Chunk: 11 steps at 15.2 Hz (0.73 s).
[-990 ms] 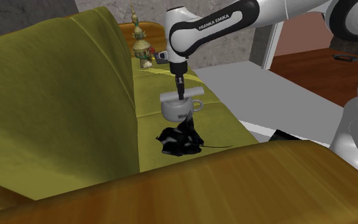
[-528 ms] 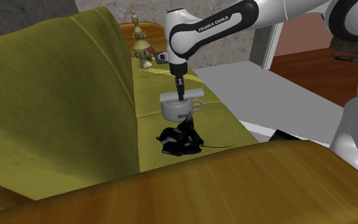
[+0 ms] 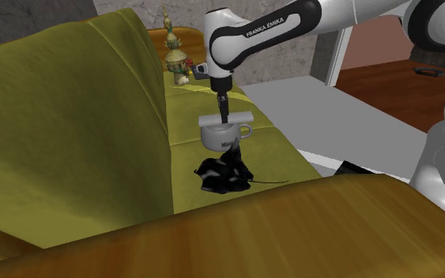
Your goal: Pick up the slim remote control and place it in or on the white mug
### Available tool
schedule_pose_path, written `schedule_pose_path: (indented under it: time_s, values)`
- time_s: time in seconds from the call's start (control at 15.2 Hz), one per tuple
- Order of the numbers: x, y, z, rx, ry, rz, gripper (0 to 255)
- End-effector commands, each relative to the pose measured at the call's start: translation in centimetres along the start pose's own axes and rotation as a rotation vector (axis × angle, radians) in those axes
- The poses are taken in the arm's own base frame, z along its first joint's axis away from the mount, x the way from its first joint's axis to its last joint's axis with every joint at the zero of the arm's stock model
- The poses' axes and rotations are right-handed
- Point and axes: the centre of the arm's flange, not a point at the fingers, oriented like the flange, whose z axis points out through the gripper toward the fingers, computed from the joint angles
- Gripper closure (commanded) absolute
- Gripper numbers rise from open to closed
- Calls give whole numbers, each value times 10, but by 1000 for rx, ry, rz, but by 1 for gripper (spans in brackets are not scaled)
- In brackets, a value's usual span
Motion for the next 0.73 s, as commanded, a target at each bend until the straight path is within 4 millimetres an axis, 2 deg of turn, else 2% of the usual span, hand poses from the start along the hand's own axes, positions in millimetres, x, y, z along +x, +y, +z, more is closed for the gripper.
schedule_pose_path:
  time_s: [0.0,0.13,0.66]
  values:
    - [-2,-1,-19,0,0,0,0]
    - [-2,-1,-43,0,0,0,0]
    - [-2,-1,-43,0,0,0,0]
